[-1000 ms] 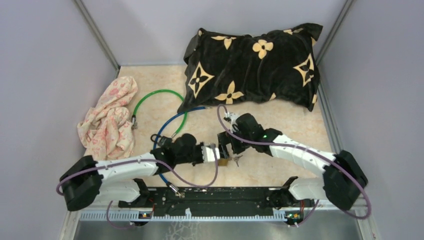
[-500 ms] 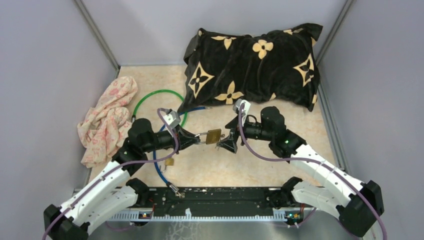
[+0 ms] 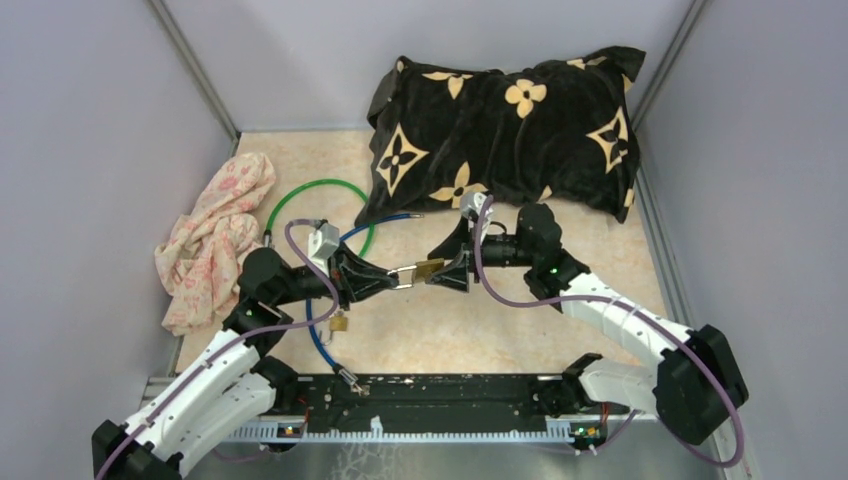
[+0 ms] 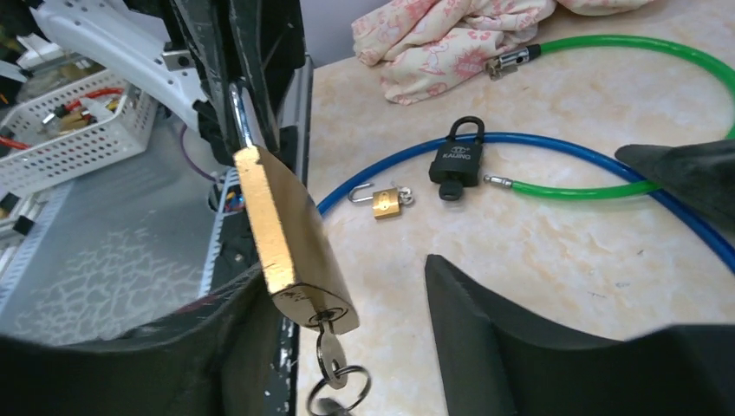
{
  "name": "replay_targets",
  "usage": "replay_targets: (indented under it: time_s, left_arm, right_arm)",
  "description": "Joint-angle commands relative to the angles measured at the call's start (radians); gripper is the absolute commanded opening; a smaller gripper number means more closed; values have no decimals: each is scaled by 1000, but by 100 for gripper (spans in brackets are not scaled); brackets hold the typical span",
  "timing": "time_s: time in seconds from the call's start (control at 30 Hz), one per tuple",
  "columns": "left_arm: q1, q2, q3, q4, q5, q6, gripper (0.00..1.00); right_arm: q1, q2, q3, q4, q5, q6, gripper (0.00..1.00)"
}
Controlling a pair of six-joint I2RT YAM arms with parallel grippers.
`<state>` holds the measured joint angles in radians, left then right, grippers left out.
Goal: Lock with the key
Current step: Lock the lock.
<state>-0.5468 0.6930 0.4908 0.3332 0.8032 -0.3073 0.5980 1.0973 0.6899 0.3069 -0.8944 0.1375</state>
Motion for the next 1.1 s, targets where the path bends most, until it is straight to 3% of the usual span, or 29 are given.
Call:
replay_targets:
  time_s: [0.0, 0.1, 0.17, 0.2, 0.27, 0.33, 0.37, 0.47, 0.57, 0.63, 0.67, 0.93, 1.07]
  left_arm:
    - [6, -4, 21, 186, 38, -45, 0]
    - [5, -1, 10, 215, 26, -59, 0]
    - [7, 0, 9, 220, 19, -64, 0]
    - [7, -2, 7, 221, 18, -72, 0]
    - [8, -3, -5, 222, 18, -96, 0]
    - [7, -6, -21, 235, 18, -99, 0]
    - [7, -6, -26, 244, 13, -102, 0]
    - [7, -2, -27, 266, 15, -113, 0]
    - [7, 0, -26, 272, 16, -119, 0]
    - [7, 0, -30, 277, 15, -131, 0]
    - [7, -1, -32, 284, 11, -137, 0]
    - [-30, 44, -60, 373, -60, -182, 0]
    - [-76, 74, -44, 404, -84, -183, 0]
  right_arm:
    - [-2, 48, -27, 357, -125, 208, 49]
    - [0, 85, -71, 595, -155, 370, 26]
    - [0, 99, -88, 649, -162, 421, 6]
    - [0, 103, -94, 670, -166, 440, 2]
    - [3, 107, -108, 739, -173, 488, 4]
    - [11, 107, -106, 784, -177, 518, 24]
    - [18, 108, -99, 783, -178, 519, 29]
    - [37, 111, -74, 729, -172, 499, 31]
    - [51, 113, -64, 688, -164, 477, 25]
    - [55, 114, -58, 662, -153, 467, 4]
    - [56, 113, -51, 637, -147, 456, 0]
    - [133, 105, 49, 517, -64, 385, 0]
    - [146, 94, 63, 546, -34, 400, 0]
